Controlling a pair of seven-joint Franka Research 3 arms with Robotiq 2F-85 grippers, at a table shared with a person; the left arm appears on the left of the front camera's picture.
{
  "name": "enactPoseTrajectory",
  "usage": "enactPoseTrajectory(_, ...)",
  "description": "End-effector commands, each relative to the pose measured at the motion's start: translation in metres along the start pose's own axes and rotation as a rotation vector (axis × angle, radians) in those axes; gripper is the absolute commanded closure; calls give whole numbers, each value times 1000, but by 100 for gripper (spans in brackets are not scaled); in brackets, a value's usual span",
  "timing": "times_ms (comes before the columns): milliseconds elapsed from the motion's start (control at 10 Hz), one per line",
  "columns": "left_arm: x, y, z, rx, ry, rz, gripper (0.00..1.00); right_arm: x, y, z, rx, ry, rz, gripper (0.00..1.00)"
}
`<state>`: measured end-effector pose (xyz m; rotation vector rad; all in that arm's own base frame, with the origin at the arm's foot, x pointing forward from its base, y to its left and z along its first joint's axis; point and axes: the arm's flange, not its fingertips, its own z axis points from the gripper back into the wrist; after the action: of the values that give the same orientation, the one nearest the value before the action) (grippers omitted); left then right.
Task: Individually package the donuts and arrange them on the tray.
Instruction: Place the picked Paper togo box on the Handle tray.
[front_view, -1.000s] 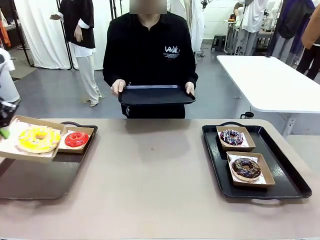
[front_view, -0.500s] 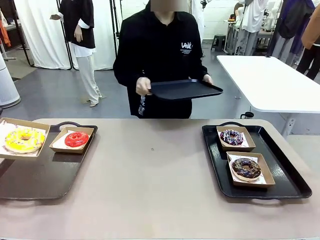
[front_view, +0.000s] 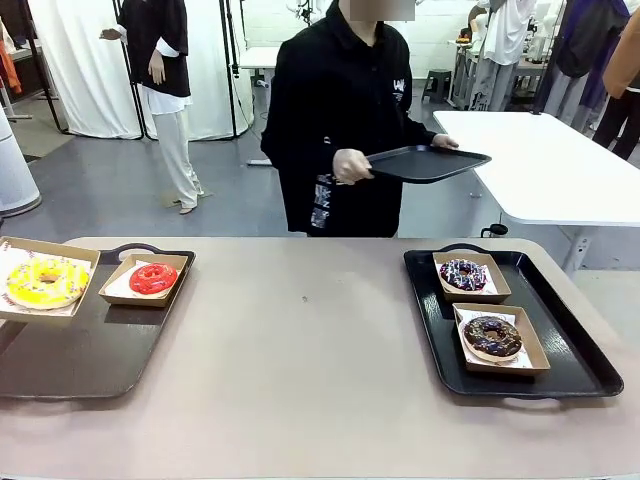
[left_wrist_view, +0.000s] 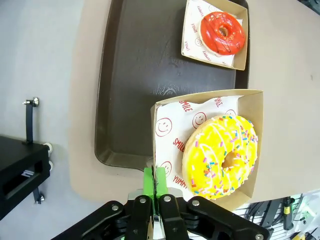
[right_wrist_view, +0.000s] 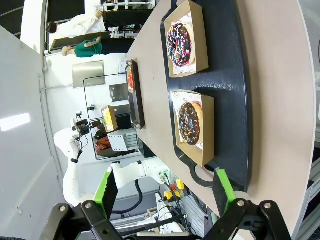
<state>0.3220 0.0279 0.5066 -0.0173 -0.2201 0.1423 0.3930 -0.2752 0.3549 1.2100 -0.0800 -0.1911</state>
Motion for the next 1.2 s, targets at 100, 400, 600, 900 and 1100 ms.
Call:
enactPoseTrajectory(100, -1, -2, 1, 1, 0, 21, 99, 0, 1, 0, 7, 5, 1, 0)
enactPoseTrajectory(400, 19, 14, -31, -21, 55, -50, 99, 0, 1, 0, 7, 5, 1, 0)
enactPoseTrajectory(600, 26, 18, -58, -21, 81, -76, 99, 0, 1, 0, 7, 5, 1, 0)
enactPoseTrajectory(900, 30, 18, -96, 7, 93, -113, 99, 0, 1, 0, 7, 5, 1, 0)
enactPoseTrajectory(1100, 31, 19, -120, 33, 78, -125, 99, 0, 1, 0, 7, 5, 1, 0)
